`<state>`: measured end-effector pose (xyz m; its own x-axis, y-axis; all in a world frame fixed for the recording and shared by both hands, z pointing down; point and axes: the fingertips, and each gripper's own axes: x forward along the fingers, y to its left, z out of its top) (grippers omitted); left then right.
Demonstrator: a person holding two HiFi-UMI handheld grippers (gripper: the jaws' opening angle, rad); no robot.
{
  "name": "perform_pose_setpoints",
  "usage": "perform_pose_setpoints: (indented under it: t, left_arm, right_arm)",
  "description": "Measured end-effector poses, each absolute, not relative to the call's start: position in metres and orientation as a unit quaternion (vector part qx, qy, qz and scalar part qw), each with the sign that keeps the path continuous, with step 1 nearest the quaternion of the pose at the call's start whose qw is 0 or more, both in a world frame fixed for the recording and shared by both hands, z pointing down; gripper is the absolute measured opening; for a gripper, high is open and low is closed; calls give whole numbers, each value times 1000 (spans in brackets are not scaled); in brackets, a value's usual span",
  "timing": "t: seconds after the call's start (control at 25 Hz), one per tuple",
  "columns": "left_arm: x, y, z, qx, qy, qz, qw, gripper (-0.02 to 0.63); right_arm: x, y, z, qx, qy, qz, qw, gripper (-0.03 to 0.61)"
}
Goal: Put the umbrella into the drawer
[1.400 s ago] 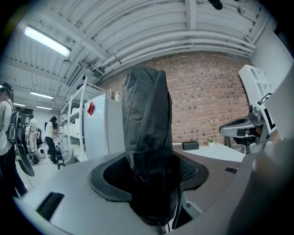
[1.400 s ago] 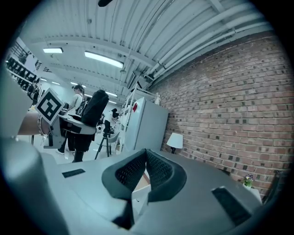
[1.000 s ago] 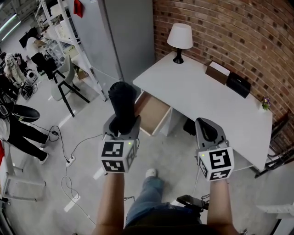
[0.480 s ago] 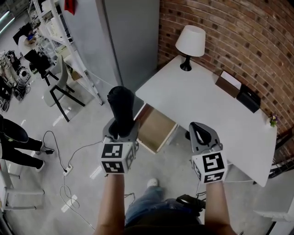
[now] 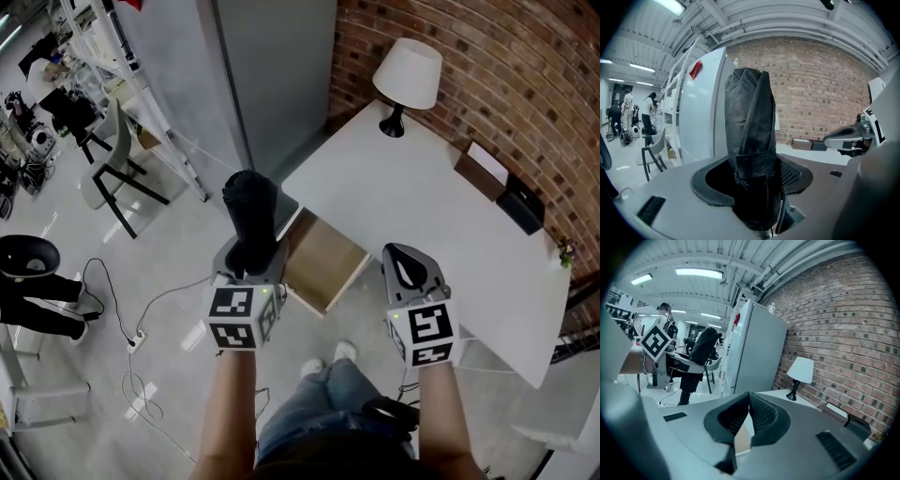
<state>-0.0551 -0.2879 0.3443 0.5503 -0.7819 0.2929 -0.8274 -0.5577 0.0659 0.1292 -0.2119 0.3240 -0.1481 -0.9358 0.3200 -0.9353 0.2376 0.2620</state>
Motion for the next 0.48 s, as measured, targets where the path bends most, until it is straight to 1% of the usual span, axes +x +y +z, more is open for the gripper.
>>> perform_pose_setpoints:
  t: [0.24,0.48]
  left_arm:
    - [-50,-301,381,870,-453,138,133,253]
    - [-35,-313,431,860,-444,166,186,253]
  right_arm:
    - [133,-225,347,610,-758,21,230,0]
    - [150,-242,372,606,-757,48,240,0]
